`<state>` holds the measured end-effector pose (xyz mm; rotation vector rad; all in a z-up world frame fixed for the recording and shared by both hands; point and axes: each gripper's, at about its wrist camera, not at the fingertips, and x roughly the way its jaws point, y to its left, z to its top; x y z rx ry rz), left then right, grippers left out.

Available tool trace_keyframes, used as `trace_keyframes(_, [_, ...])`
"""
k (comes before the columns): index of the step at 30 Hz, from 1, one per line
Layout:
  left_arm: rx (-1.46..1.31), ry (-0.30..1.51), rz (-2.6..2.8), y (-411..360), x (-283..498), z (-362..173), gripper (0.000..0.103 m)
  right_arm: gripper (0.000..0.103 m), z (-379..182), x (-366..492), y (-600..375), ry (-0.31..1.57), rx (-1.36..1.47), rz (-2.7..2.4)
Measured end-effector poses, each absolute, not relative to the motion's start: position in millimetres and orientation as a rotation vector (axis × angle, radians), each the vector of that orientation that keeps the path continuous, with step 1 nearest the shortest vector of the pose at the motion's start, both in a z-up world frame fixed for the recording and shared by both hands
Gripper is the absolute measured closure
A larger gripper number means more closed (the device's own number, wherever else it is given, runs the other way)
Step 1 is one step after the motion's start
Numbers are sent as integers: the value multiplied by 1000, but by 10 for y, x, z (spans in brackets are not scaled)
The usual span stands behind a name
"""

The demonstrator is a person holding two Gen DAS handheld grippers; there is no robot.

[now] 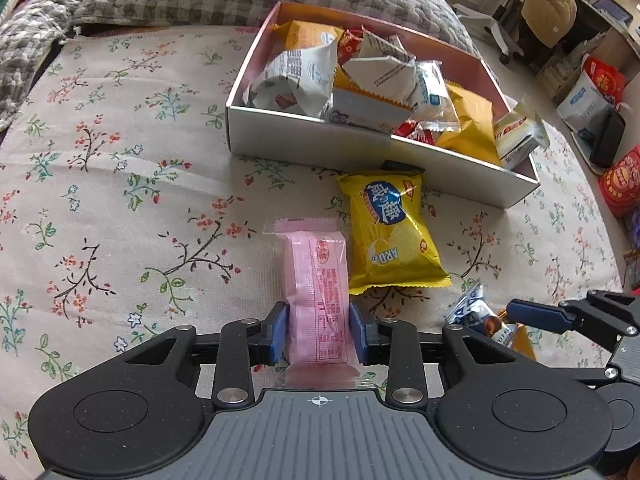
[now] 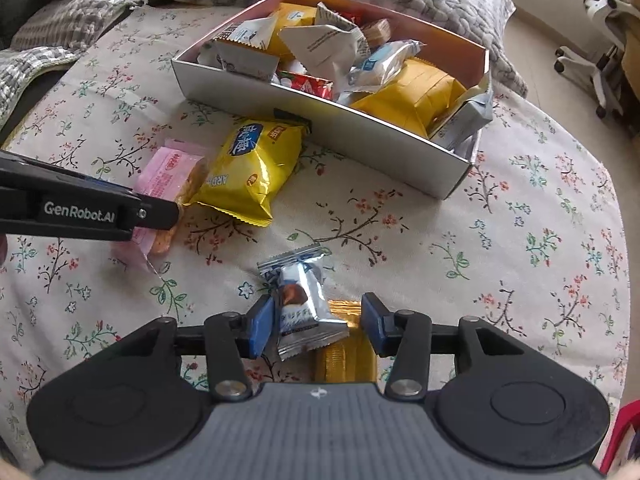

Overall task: Organize snacks
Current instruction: 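Grasp the pink pack with the left gripper while the right grasps the silver truffle chocolate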

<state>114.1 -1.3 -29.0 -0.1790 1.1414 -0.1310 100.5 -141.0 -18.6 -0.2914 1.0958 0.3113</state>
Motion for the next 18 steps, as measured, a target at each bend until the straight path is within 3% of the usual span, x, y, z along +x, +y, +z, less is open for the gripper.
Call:
trace_keyframes(2, [-173, 1144, -130, -17, 1146, -310, 71, 66, -202, 1015, -1401, 1092, -291, 318])
trace_keyframes(3, [-174, 1144, -130, -14, 1146, -309, 72, 77, -199, 1022, -1405, 1088, -282, 325])
trace_keyframes(4, [-175, 1144, -131, -11, 1146, -305, 72, 80, -193, 1032, -1413, 1089, -267, 332])
trace_keyframes(18, [-206, 1105, -170, 1, 1110, -110, 74, 86, -9, 1117, -1577, 1076, -40, 364])
